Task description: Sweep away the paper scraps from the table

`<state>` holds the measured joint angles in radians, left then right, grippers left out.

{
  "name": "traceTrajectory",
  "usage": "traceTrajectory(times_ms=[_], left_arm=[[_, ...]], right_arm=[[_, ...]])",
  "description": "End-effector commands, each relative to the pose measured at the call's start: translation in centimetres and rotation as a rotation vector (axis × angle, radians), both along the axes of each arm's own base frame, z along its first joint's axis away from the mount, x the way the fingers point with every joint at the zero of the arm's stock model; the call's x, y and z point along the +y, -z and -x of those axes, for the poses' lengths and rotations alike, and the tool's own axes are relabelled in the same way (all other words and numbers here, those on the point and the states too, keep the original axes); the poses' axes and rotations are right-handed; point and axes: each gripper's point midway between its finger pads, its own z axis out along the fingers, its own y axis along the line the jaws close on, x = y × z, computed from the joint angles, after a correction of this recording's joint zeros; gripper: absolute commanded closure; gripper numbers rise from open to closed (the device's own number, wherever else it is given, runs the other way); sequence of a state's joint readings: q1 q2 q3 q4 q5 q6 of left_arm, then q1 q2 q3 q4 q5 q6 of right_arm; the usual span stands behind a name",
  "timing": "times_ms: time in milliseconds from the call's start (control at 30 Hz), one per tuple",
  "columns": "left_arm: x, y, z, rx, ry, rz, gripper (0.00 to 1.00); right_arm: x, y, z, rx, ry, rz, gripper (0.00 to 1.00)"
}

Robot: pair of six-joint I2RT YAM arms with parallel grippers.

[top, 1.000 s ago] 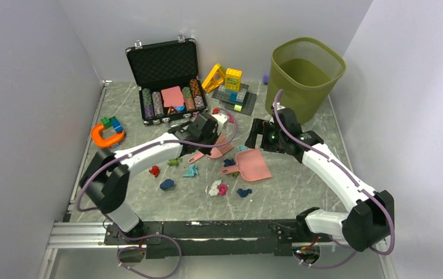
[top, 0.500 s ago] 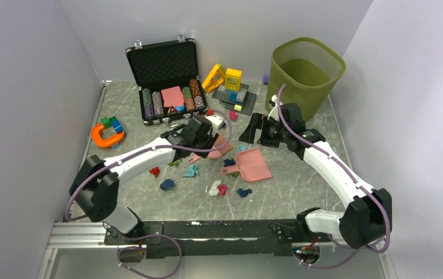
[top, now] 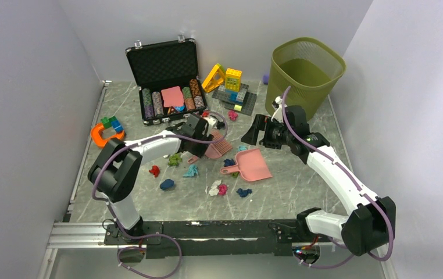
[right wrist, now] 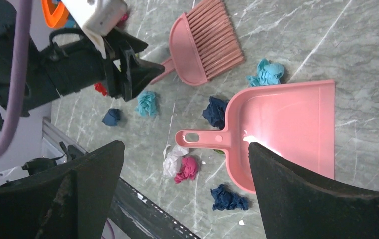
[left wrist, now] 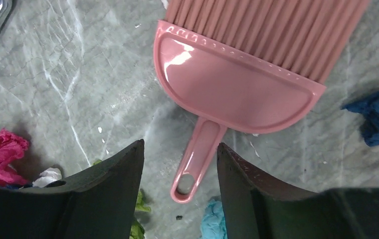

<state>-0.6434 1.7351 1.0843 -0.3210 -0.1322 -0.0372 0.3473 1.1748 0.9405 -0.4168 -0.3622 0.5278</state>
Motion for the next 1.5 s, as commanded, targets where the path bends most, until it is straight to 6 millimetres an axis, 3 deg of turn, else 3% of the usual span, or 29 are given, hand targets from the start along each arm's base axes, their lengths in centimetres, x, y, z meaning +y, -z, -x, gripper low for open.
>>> traceTrajectory(times_ms=[0, 300, 467, 600, 767, 1000, 1467], left_arm=[[-1.2, 0.6, -0.5, 0.045, 0.045, 0.082, 0.4], [-2.3, 2.6, 0.2, 0.122, 0.082, 0.127, 0.42], [-1.7, 4.2, 0.0, 0.143, 0.066, 0.082, 0.75], [-1.4, 4.6, 0.1, 0.14, 0.058, 0.036, 0.87], [-1.8, 1.9, 0.1, 0.069, 0.07, 0.041, 0.92], [-3.4, -4.3, 1.2, 0.003, 0.103, 0.184, 0.93], [-5.2, -12.2, 4.9, -0.093, 0.176, 0.388, 0.92]], right_arm=[[0.1, -0.6, 0.0, -0.019, -0.004, -0.026, 0.0], [-0.1, -0.2, -0.1, -0.003, 0.004, -0.033, 0.0], [-0.2, 0.0, -0.1, 0.005, 0.013, -0.039, 0.0], [-0.4, 0.2, -0.1, 0.01, 0.02, -0.039, 0.0], [-1.1, 1.0, -0.6, 0.043, 0.071, -0.021, 0.0], [-0.7, 1.0, -0.8, 0.051, 0.042, -0.07, 0.0], [3.4, 1.3, -0.8, 0.102, -0.137, -0.273, 0.0]])
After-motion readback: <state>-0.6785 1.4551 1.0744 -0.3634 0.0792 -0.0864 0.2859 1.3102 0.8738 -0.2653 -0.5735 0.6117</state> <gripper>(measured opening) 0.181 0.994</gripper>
